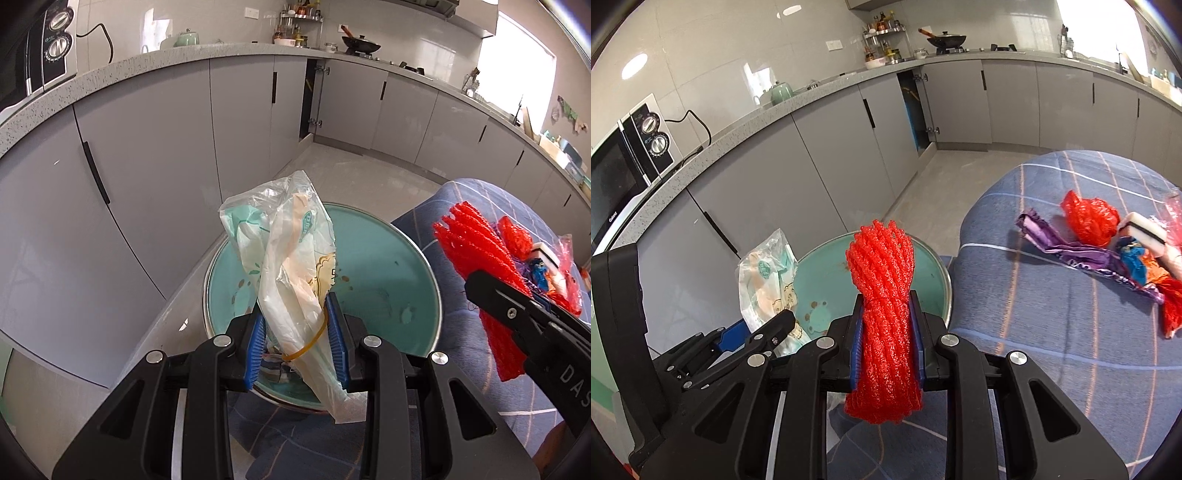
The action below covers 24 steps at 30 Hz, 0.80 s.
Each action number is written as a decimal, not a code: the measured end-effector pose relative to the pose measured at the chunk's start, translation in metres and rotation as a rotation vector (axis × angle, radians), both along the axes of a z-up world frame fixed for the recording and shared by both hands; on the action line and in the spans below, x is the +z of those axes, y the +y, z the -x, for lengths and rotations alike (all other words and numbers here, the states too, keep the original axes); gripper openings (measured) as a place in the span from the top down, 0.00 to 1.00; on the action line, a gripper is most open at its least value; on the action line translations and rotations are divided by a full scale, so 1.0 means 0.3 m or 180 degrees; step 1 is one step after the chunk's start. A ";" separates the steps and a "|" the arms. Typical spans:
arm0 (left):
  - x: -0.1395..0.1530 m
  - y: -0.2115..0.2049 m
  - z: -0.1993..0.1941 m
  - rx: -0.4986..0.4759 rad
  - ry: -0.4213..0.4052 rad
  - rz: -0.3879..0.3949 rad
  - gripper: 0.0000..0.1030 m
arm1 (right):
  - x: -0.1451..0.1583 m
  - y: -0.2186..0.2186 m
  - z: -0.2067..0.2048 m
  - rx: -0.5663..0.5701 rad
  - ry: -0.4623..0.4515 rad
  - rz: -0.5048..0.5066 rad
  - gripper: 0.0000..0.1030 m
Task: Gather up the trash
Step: 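Carry the red net and clear bag over the teal bin and open both tools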
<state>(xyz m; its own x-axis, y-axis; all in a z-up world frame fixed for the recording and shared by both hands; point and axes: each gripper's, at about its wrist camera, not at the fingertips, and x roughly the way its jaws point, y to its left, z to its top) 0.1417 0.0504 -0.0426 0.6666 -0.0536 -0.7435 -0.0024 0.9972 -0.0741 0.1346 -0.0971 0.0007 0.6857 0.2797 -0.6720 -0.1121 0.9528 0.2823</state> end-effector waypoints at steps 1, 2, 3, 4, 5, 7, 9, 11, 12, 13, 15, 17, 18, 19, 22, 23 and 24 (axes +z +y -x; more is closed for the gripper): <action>-0.005 0.003 -0.008 0.0006 0.0013 0.0003 0.70 | -0.005 0.003 -0.006 0.0004 0.0015 -0.0008 0.78; -0.008 0.007 -0.015 0.0010 0.0023 0.0008 0.70 | -0.009 0.007 -0.013 0.0007 0.0028 -0.0014 0.78; -0.011 0.009 -0.020 0.0014 0.0033 0.0010 0.70 | -0.012 0.010 -0.020 0.0010 0.0039 -0.0019 0.78; -0.015 0.011 -0.025 0.0017 0.0039 0.0007 0.70 | -0.014 0.015 -0.028 0.0015 0.0046 -0.0024 0.78; -0.016 0.012 -0.031 0.0022 0.0048 0.0004 0.70 | -0.017 0.017 -0.030 0.0017 0.0050 -0.0026 0.78; -0.021 0.015 -0.042 0.0023 0.0061 0.0003 0.70 | -0.024 0.025 -0.043 0.0025 0.0067 -0.0033 0.78; -0.024 0.013 -0.053 0.0025 0.0072 -0.0006 0.70 | -0.032 0.029 -0.055 0.0026 0.0089 -0.0043 0.78; -0.030 0.014 -0.069 0.0030 0.0091 -0.0006 0.70 | -0.039 0.033 -0.069 0.0024 0.0106 -0.0051 0.78; -0.033 0.015 -0.075 0.0032 0.0098 -0.0007 0.70 | -0.044 0.035 -0.077 0.0022 0.0113 -0.0050 0.78; -0.036 0.012 -0.083 0.0033 0.0108 -0.0010 0.70 | -0.048 0.034 -0.083 0.0019 0.0119 -0.0052 0.78; -0.044 0.008 -0.099 0.0034 0.0125 -0.0007 0.70 | -0.059 0.036 -0.101 0.0007 0.0143 -0.0070 0.78; -0.052 -0.001 -0.112 0.0025 0.0137 -0.0038 0.69 | -0.072 0.037 -0.121 -0.0001 0.0181 -0.0093 0.78; -0.057 -0.005 -0.117 0.0020 0.0148 -0.0050 0.69 | -0.078 0.039 -0.130 -0.0004 0.0199 -0.0104 0.78; -0.064 -0.007 -0.125 0.0019 0.0173 -0.0063 0.69 | -0.085 0.041 -0.138 -0.0009 0.0220 -0.0113 0.78; -0.084 -0.012 -0.144 0.0021 0.0226 -0.0084 0.69 | -0.112 0.046 -0.164 -0.0025 0.0286 -0.0119 0.78; -0.091 -0.014 -0.145 0.0020 0.0240 -0.0091 0.69 | -0.121 0.046 -0.172 -0.0028 0.0306 -0.0122 0.78; -0.098 -0.016 -0.150 0.0019 0.0265 -0.0096 0.69 | -0.133 0.048 -0.182 -0.0030 0.0338 -0.0124 0.78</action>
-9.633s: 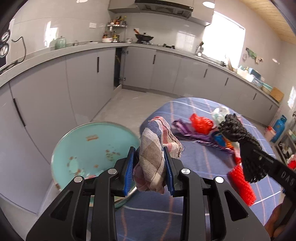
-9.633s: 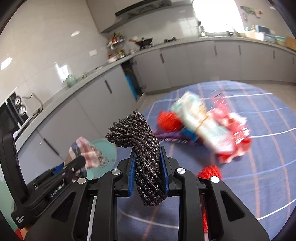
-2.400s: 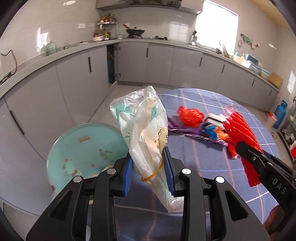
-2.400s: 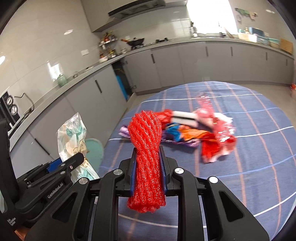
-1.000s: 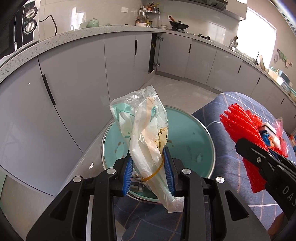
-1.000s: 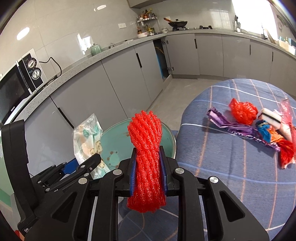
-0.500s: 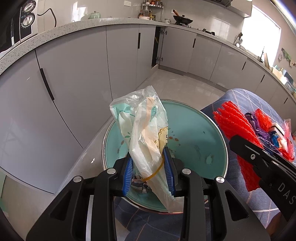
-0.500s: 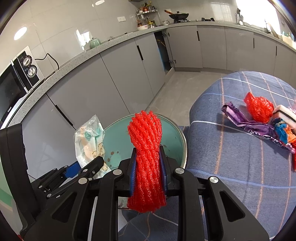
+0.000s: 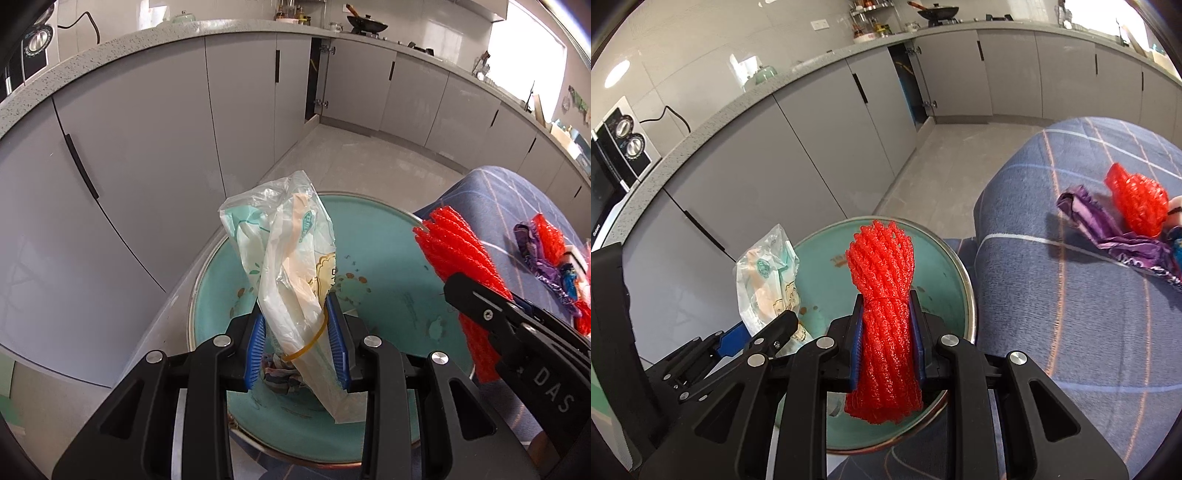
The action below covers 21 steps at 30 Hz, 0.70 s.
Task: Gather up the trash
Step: 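Carry the red net and clear bag over the teal bin and open both tools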
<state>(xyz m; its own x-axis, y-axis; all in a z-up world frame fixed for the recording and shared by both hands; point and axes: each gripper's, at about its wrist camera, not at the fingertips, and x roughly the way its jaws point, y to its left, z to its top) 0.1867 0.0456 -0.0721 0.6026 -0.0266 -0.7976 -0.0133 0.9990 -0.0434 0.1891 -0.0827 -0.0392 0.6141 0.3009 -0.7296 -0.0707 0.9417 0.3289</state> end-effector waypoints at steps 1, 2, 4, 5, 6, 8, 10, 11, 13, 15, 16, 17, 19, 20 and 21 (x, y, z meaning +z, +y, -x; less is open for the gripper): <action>-0.005 0.002 -0.004 0.0000 0.0018 0.0000 0.69 | -0.010 0.001 -0.007 0.0000 0.0027 -0.0007 0.78; -0.013 -0.001 -0.007 0.0000 0.0044 0.0001 0.69 | -0.017 0.004 -0.013 0.0007 0.0048 -0.0017 0.78; -0.025 -0.003 -0.014 -0.0003 0.0074 -0.0011 0.69 | -0.034 0.009 -0.027 0.0019 0.0091 -0.0041 0.78; -0.027 -0.004 -0.018 -0.0001 0.0081 -0.0019 0.69 | -0.041 0.012 -0.034 0.0020 0.0108 -0.0049 0.78; -0.030 -0.003 -0.021 0.0001 0.0089 -0.0027 0.69 | -0.048 0.012 -0.039 0.0028 0.0123 -0.0064 0.78; -0.035 -0.001 -0.024 0.0007 0.0103 -0.0044 0.69 | -0.055 0.013 -0.048 0.0039 0.0147 -0.0087 0.77; -0.041 0.001 -0.027 0.0017 0.0124 -0.0050 0.69 | -0.064 0.010 -0.057 0.0046 0.0167 -0.0115 0.76; -0.041 0.001 -0.029 0.0020 0.0131 -0.0053 0.69 | -0.068 0.010 -0.057 0.0055 0.0169 -0.0129 0.76; -0.044 -0.001 -0.031 0.0022 0.0142 -0.0063 0.67 | -0.071 0.014 -0.060 0.0096 0.0166 -0.0176 0.72; -0.042 -0.008 -0.032 0.0020 0.0147 -0.0087 0.64 | -0.062 0.008 -0.057 0.0092 0.0134 -0.0200 0.66; -0.040 -0.010 -0.032 0.0026 0.0139 -0.0102 0.63 | -0.056 0.005 -0.049 0.0083 0.0101 -0.0213 0.63; -0.036 -0.011 -0.034 0.0031 0.0136 -0.0110 0.60 | -0.047 0.000 -0.043 0.0069 0.0059 -0.0223 0.62; -0.032 -0.018 -0.035 0.0054 0.0126 -0.0126 0.54 | -0.034 -0.013 -0.032 0.0045 0.0007 -0.0216 0.62; -0.028 -0.016 -0.033 0.0071 0.0118 -0.0129 0.49 | -0.029 -0.019 -0.028 0.0040 -0.0009 -0.0221 0.62; -0.024 -0.015 -0.031 0.0080 0.0103 -0.0132 0.46 | -0.021 -0.027 -0.021 0.0027 -0.0032 -0.0234 0.62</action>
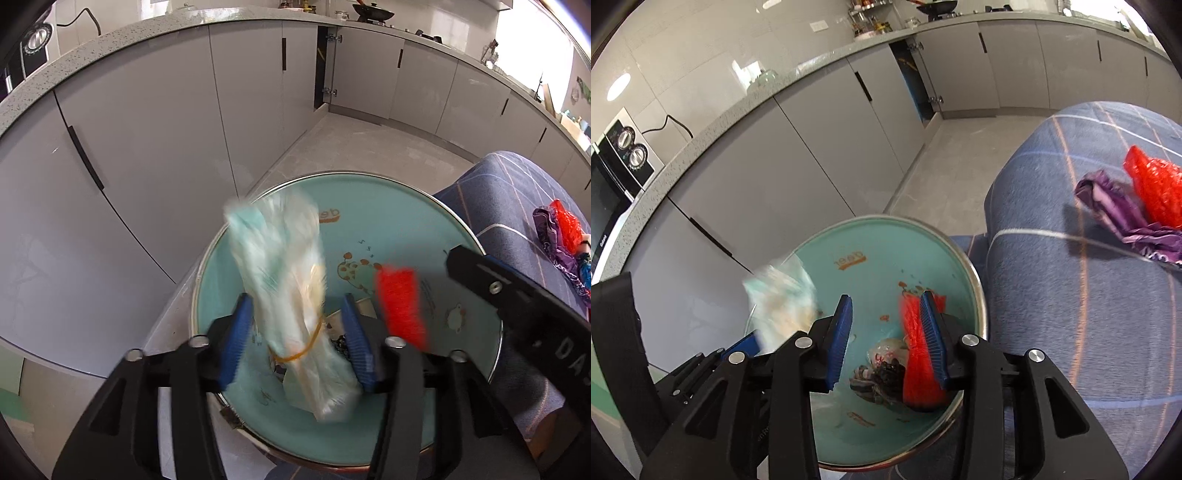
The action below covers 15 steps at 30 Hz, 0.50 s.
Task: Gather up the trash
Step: 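Carry the red net and clear bag over the teal bin and open both tools, then move both tools back toward the remaining trash on the table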
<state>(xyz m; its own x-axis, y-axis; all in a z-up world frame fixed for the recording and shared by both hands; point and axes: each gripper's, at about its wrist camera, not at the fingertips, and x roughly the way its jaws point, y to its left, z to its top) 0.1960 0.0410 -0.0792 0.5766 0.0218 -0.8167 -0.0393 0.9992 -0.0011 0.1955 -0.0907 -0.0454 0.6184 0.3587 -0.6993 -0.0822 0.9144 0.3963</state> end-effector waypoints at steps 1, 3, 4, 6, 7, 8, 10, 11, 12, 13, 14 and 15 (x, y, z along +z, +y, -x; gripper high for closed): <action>0.000 0.007 0.008 0.0004 -0.0017 -0.0007 0.43 | 0.007 -0.008 0.007 -0.0027 -0.0021 -0.0004 0.62; 0.014 0.002 0.021 0.0026 -0.0080 -0.0090 0.35 | 0.022 -0.025 0.026 -0.0081 -0.0083 -0.0019 0.62; 0.018 0.000 0.028 0.0037 -0.0101 -0.0123 0.28 | 0.030 -0.031 0.037 -0.0098 -0.0117 -0.0018 0.60; 0.030 -0.003 0.043 0.0058 -0.0151 -0.0174 0.24 | 0.048 -0.043 0.060 -0.0148 -0.0218 0.0034 0.55; 0.034 -0.004 0.048 0.0060 -0.0159 -0.0177 0.24 | 0.061 -0.049 0.079 -0.0185 -0.0293 0.0077 0.51; 0.039 -0.005 0.055 0.0076 -0.0173 -0.0192 0.23 | 0.069 -0.053 0.088 -0.0207 -0.0343 0.0101 0.46; 0.045 0.001 0.068 0.0120 -0.0198 -0.0232 0.20 | 0.090 -0.060 0.120 -0.0254 -0.0484 0.0180 0.38; 0.052 0.001 0.080 0.0159 -0.0241 -0.0267 0.18 | 0.098 -0.064 0.132 -0.0269 -0.0534 0.0225 0.33; 0.057 0.002 0.091 0.0178 -0.0267 -0.0282 0.18 | 0.106 -0.067 0.148 -0.0278 -0.0586 0.0283 0.30; 0.062 0.002 0.101 0.0194 -0.0293 -0.0285 0.18 | 0.109 -0.069 0.158 -0.0276 -0.0606 0.0312 0.26; 0.066 0.005 0.112 0.0198 -0.0309 -0.0279 0.17 | 0.110 -0.070 0.169 -0.0270 -0.0615 0.0333 0.24; 0.072 0.002 0.120 0.0202 -0.0323 -0.0274 0.17 | 0.109 -0.074 0.179 -0.0266 -0.0611 0.0337 0.23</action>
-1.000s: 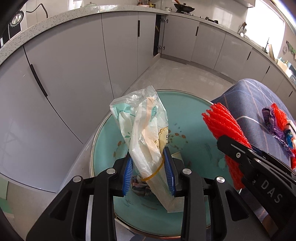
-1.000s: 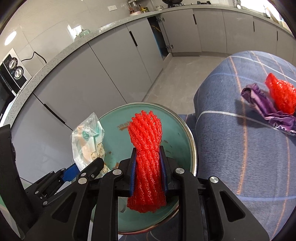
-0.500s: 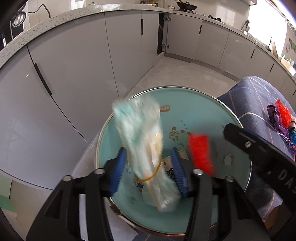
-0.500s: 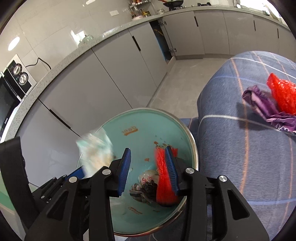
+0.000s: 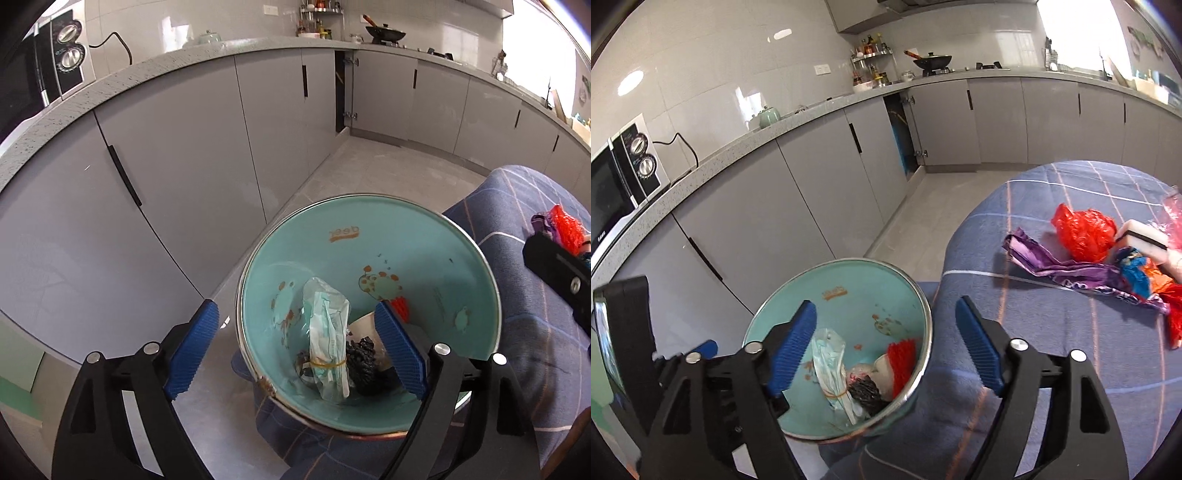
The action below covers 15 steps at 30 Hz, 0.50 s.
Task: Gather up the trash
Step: 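Move both tools back toward the remaining trash on the table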
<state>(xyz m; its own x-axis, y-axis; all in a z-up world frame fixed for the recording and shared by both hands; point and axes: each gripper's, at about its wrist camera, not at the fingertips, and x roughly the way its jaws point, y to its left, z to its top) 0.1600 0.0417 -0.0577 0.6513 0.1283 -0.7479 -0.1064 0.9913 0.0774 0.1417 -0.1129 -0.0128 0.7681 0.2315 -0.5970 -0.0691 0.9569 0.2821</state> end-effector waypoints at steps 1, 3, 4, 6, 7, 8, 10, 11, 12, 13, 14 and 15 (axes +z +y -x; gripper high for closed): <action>0.005 0.001 0.014 0.0009 -0.0014 -0.0003 0.15 | -0.001 -0.007 0.010 -0.0002 0.0008 -0.0010 0.23; 0.014 -0.002 0.031 0.0038 -0.0047 -0.0020 0.11 | -0.002 -0.017 0.023 -0.0014 0.0022 -0.0021 0.20; 0.019 -0.002 0.040 0.0047 -0.0065 -0.0015 0.11 | 0.000 -0.022 0.032 -0.0023 0.0024 -0.0016 0.17; 0.029 0.001 0.052 0.0050 -0.0084 0.0016 0.10 | 0.004 -0.029 0.048 -0.0029 0.0015 -0.0009 0.16; 0.033 0.000 0.057 0.0062 -0.0091 0.0027 0.08 | 0.005 -0.033 0.056 -0.0029 0.0015 -0.0005 0.15; 0.038 0.000 0.063 0.0078 -0.0099 0.0032 0.06 | 0.007 -0.037 0.063 -0.0022 0.0026 0.0003 0.14; 0.046 -0.003 0.072 0.0092 -0.0125 0.0034 0.06 | 0.015 -0.039 0.069 0.0006 0.0046 0.0016 0.14; 0.047 -0.006 0.076 0.0097 -0.0131 0.0032 0.06 | 0.019 -0.036 0.073 0.0014 0.0048 0.0023 0.14; 0.046 -0.010 0.080 0.0098 -0.0126 0.0029 0.06 | 0.024 -0.037 0.077 0.0018 0.0048 0.0038 0.13; 0.047 -0.012 0.081 0.0097 -0.0122 0.0030 0.06 | 0.027 -0.038 0.081 0.0015 0.0052 0.0058 0.13; 0.049 -0.017 0.085 0.0084 -0.0120 0.0038 0.06 | 0.029 -0.040 0.083 0.0004 0.0071 0.0099 0.13; 0.050 -0.021 0.088 0.0070 -0.0123 0.0040 0.06 | 0.030 -0.038 0.084 -0.0021 0.0092 0.0146 0.13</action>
<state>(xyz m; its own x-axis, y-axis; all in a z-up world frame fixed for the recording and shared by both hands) 0.1334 0.0354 -0.0427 0.6769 0.1335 -0.7239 -0.1308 0.9896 0.0602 0.1164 -0.1242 -0.0037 0.7518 0.1984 -0.6289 -0.0552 0.9692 0.2398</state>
